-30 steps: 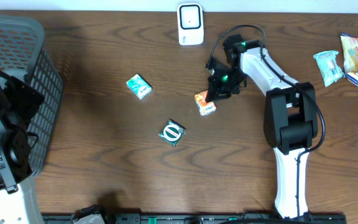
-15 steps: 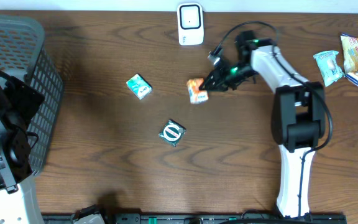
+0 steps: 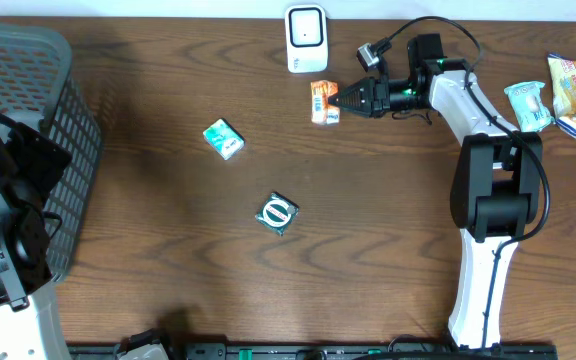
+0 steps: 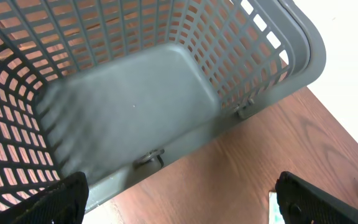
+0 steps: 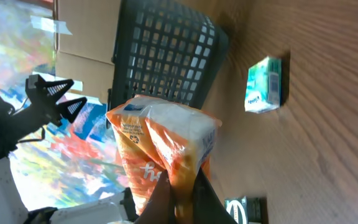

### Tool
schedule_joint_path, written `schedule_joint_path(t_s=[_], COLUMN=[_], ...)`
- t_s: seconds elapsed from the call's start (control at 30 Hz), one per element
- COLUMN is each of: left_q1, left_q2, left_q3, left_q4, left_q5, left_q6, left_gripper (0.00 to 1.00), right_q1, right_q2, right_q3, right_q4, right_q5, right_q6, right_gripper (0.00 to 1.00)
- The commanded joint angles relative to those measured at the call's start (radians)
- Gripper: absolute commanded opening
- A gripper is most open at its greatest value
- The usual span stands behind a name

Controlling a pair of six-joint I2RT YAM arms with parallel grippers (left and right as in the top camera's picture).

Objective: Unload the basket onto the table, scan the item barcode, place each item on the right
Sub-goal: 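Lift the orange pack and raise it toward the scanner face, then carry the orange pack to the right table edge and release it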

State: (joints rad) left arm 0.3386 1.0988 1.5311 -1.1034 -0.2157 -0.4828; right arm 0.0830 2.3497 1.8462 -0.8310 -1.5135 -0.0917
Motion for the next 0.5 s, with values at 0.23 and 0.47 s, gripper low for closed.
schedule_joint_path(t_s=[0.23, 0.47], left_q1=[0.003, 0.003], left_q2=[0.000, 0.000], left_q3=[0.002, 0.002], left_q4=[-0.004, -0.004], left_q5=[-0.006, -0.006], left_q6=[-0.008, -0.009], left_gripper=[0.95, 0.95], right_q1=[0.023, 0.103], right_q2=[-0.003, -0.012], right_q3=[0.016, 0.017], right_q4=[0.026, 0.005], right_q5=[-0.012, 0.461], right_q6=[-0.008, 0.095], right_gripper=[0.01, 0.01])
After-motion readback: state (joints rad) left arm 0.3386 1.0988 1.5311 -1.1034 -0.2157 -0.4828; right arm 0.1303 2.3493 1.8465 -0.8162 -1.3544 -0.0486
